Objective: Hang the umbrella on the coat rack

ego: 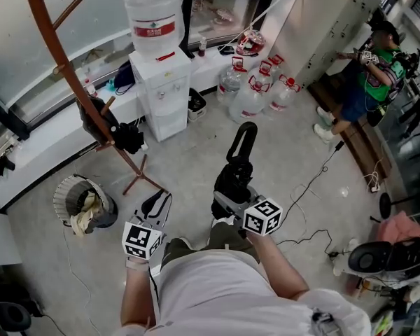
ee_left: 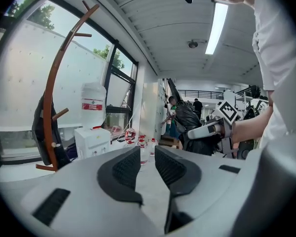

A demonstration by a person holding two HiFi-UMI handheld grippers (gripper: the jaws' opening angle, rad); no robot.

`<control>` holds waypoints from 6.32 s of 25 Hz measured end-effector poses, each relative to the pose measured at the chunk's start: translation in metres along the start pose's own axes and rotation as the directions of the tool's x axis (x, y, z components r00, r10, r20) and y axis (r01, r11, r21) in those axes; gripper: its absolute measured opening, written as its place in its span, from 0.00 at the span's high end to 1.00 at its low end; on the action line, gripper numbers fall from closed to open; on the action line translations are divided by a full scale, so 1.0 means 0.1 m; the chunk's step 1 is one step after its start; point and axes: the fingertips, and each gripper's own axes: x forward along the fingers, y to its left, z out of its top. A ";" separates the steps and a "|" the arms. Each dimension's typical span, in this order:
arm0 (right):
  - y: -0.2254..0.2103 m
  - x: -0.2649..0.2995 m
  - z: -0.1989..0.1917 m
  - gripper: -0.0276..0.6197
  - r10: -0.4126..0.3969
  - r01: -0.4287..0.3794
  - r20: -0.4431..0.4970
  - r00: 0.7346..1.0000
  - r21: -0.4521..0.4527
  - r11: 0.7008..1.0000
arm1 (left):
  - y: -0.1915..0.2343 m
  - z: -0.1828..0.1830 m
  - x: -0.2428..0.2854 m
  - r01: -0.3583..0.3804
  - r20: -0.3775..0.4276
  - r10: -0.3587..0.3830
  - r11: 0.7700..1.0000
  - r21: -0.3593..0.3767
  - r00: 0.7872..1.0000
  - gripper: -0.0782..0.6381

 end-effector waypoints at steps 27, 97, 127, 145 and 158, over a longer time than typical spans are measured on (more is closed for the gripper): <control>-2.17 2.09 1.37 0.56 0.368 -0.383 -0.187 0.911 -0.047 0.923 | 1.40 0.54 1.94 -0.464 -0.045 0.463 0.872 -0.157 0.885 0.78; 1.70 3.61 2.97 0.56 0.912 -0.975 -0.379 0.154 -0.207 0.079 | 2.56 0.92 0.25 -0.879 -0.001 0.922 0.370 -0.302 0.388 0.78; 1.91 3.80 2.62 0.56 0.891 -0.984 -0.432 0.139 -0.163 0.074 | 2.37 0.70 0.03 -0.895 -0.046 0.949 0.278 -0.348 0.313 0.78; 1.96 3.94 2.44 0.56 0.894 -0.982 -0.419 0.159 -0.160 0.100 | 2.16 0.49 -0.03 -0.902 -0.093 0.964 0.195 -0.386 0.249 0.78; 1.97 4.02 2.46 0.51 0.916 -0.956 -0.333 0.225 -0.255 0.143 | 2.09 0.42 0.04 -0.897 -0.110 0.963 0.185 -0.401 0.247 0.78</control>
